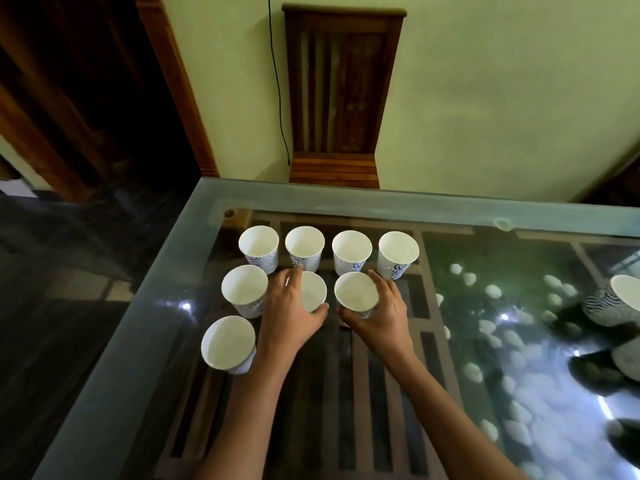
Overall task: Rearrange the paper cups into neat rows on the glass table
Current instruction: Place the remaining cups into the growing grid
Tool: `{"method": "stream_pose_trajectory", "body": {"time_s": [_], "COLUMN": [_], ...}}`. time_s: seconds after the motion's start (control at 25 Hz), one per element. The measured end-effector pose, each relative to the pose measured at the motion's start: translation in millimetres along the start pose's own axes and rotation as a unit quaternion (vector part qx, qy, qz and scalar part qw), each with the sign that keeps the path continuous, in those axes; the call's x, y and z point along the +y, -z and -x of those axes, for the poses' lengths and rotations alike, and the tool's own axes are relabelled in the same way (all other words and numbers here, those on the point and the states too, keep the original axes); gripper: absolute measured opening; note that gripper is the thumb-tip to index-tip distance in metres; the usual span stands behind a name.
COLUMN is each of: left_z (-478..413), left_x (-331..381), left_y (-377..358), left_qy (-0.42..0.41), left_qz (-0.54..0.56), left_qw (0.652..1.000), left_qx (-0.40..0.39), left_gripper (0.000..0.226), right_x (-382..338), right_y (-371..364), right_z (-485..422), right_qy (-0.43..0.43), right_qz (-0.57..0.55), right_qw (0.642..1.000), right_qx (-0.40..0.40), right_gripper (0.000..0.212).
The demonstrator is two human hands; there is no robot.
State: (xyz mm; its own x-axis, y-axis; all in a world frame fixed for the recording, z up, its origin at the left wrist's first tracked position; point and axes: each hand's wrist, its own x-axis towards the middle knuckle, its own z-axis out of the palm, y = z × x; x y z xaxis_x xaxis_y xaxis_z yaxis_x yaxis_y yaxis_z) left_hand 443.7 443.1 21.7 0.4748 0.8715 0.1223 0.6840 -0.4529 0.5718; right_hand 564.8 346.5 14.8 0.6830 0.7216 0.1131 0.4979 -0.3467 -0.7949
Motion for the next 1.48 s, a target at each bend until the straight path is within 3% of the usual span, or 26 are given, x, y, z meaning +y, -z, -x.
{"method": "stream_pose_trajectory", "body": {"time_s": [0.2, 0.48, 0.96, 1.24, 1.48], "left_z": [53, 196, 391, 452, 474], "left_x": [24, 85, 256, 338, 379], "left_y": [7, 5, -90, -146, -172], "left_qy": [0.010, 0.003, -0.141, -0.216, -0.233], "left_qz": [-0.008, 0.031, 0.078, 0.082, 0.085], "left_qw": [0.999, 0.997, 0.967, 0.941, 0.931], "left_qx": [-0.034, -0.064, -0.199, -0.248, -0.269], "left_gripper": [0.075, 0.073, 0.073, 0.075, 0.075], "right_x": [5, 43, 167, 237, 265], "right_y": [40, 135, 339, 420, 445], "right_z": [41, 163, 362, 416, 416], "right_qy": [0.000, -0.015, -0.126, -0.165, -0.169], "right_qz": [0.009, 0.020, 0.017, 0.044, 0.039], "right_qw": [1.000, 1.000, 0.984, 0.966, 0.962], "right_qx": [0.007, 0.003, 0.127, 0.195, 0.209], "right_gripper": [0.084, 0.080, 0.081, 0.076, 0.078]}}
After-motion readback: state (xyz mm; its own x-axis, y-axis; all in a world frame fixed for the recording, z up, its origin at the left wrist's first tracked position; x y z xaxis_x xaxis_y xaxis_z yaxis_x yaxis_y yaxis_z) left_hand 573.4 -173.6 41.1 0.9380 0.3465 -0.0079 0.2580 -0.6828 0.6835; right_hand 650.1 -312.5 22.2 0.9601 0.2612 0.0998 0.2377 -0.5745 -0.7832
